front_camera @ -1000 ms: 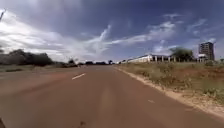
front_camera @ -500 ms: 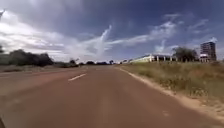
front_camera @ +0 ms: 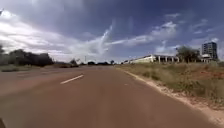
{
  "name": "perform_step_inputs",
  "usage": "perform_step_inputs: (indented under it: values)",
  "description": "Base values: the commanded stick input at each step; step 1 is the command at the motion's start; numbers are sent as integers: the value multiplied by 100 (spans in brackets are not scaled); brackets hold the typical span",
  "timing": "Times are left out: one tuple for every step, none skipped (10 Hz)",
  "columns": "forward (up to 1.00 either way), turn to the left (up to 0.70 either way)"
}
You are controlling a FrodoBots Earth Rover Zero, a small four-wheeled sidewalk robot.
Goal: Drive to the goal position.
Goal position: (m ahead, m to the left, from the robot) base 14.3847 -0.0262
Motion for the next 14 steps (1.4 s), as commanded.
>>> perform_step_inputs:
  values:
    - [100, 0]
    - [100, 0]
    - [100, 0]
    - [100, 0]
    - [100, 0]
    - [100, 0]
    - [100, 0]
    - [100, 0]
    - [100, 0]
    - [100, 0]
    - [100, 0]
    - [100, 0]
    - [100, 0]
    - [100, 0]
